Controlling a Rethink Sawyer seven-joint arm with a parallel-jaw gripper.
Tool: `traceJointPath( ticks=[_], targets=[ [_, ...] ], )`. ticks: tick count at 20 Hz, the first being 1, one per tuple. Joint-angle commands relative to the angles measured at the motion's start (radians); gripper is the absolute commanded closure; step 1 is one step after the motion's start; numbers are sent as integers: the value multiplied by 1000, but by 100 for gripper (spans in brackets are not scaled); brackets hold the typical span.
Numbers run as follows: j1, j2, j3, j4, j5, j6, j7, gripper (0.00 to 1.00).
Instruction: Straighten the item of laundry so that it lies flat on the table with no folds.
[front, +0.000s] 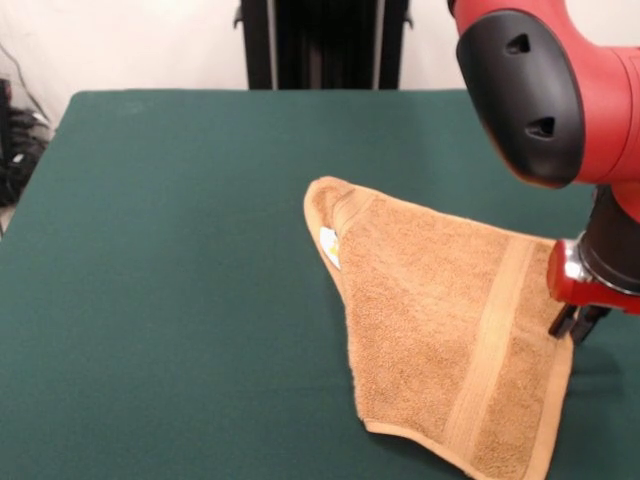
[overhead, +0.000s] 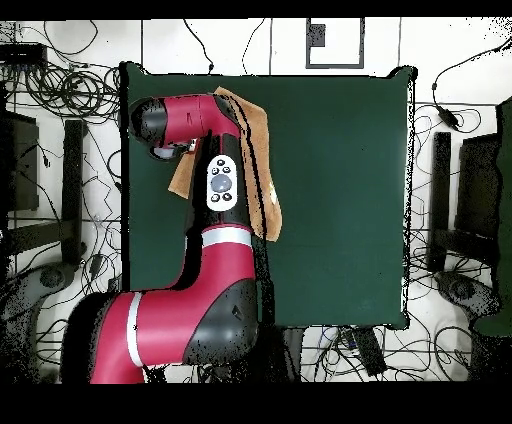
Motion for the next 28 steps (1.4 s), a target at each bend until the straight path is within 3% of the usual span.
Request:
traceJointPath(
  ticks=[1,28],
  targets=[
    [-32,182,8,120,-88,-308,181,100],
    [-114,67,67,261,-26,-209,-23,100]
  ],
)
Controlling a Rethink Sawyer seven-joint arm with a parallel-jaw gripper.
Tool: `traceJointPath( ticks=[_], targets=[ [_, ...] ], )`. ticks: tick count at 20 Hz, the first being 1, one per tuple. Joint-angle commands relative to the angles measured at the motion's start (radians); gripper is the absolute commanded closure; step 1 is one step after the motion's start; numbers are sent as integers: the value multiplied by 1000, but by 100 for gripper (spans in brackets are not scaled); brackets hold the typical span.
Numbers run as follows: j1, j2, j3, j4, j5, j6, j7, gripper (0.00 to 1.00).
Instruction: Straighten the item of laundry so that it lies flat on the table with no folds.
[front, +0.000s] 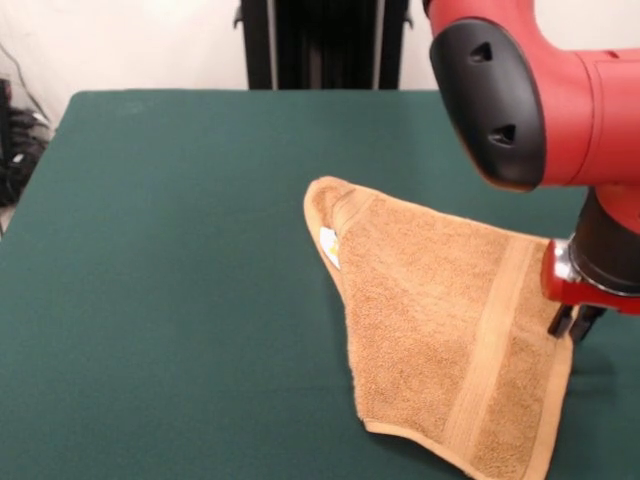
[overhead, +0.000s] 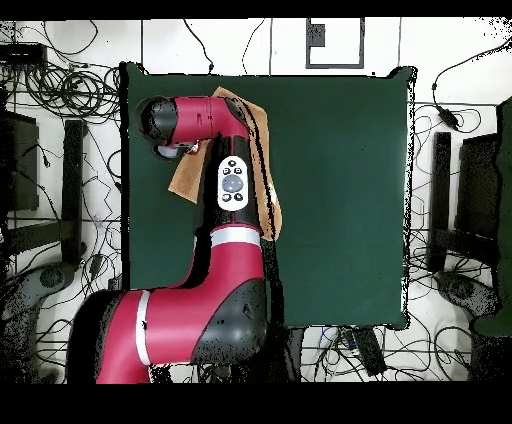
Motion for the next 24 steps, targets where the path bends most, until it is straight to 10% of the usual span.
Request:
traceJointPath(
  ticks=[1,24],
  targets=[
    [-91,81,50,218,-71,-177,-31,100],
    [-168,36,118,226,-55,5,-128,100]
  ],
)
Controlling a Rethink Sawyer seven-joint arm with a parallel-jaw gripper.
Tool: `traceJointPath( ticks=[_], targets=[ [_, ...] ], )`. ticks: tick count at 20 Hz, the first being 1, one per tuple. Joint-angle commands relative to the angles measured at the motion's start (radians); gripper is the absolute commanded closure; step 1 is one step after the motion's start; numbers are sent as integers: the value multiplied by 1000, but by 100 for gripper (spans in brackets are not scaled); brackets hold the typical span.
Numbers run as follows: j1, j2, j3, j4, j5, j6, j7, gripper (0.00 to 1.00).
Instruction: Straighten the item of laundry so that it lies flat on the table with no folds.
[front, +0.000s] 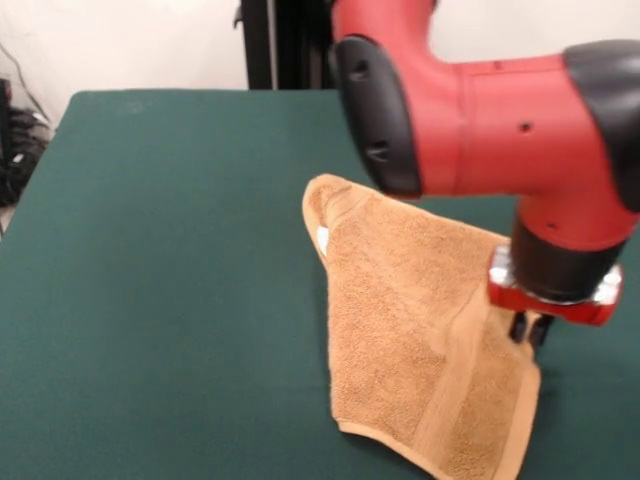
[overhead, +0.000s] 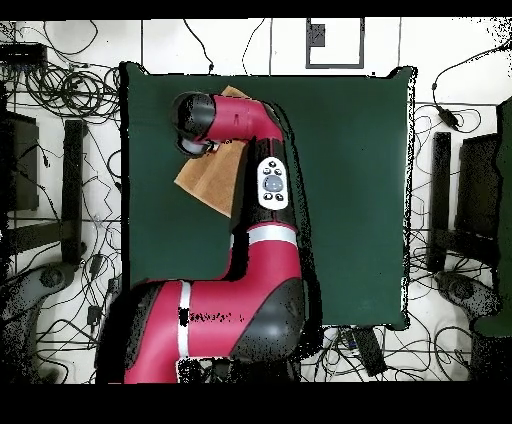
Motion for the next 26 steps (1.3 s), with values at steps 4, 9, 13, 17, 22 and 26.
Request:
traceJointPath(
  ticks=[4,9,13,17,22,26],
  targets=[
    [-52,72,49,163,-89,-21,-130,100],
    [-54,72,54,162,-92,0,-132,100],
    [-55,76,60,169,-93,-30,-126,100],
    [-60,76,68,181,-89,-44,-124,100],
    [-55,76,62,188,-99,-78,-115,100],
    [-43,80,50,188,-119,-125,-104,100]
  ],
)
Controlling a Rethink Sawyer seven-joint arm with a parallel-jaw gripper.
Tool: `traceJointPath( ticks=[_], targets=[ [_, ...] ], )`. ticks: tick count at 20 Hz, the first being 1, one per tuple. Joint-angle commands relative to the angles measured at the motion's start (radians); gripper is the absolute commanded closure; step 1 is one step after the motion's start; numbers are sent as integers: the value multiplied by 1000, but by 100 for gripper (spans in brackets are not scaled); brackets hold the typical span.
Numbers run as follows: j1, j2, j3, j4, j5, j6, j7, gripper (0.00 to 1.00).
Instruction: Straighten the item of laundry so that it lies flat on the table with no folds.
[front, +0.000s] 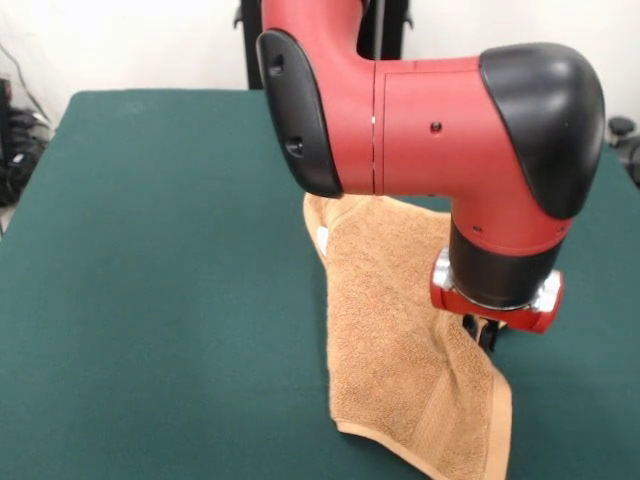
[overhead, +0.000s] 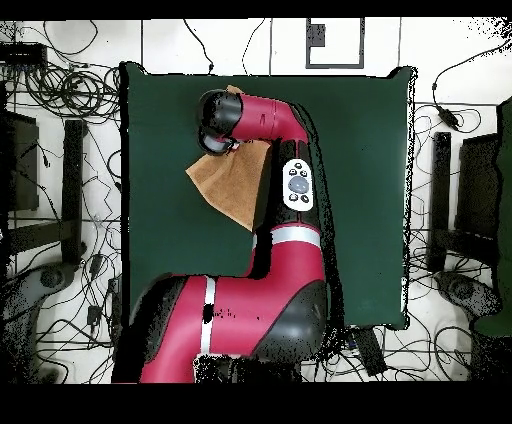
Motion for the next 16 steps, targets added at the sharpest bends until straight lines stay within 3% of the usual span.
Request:
traceJointPath(
  ticks=[1,11,16],
  targets=[
    [16,94,45,162,-111,-119,-97,100],
    [50,107,56,69,-25,90,32,100],
    [34,89,101,105,32,98,54,100]
  ],
)
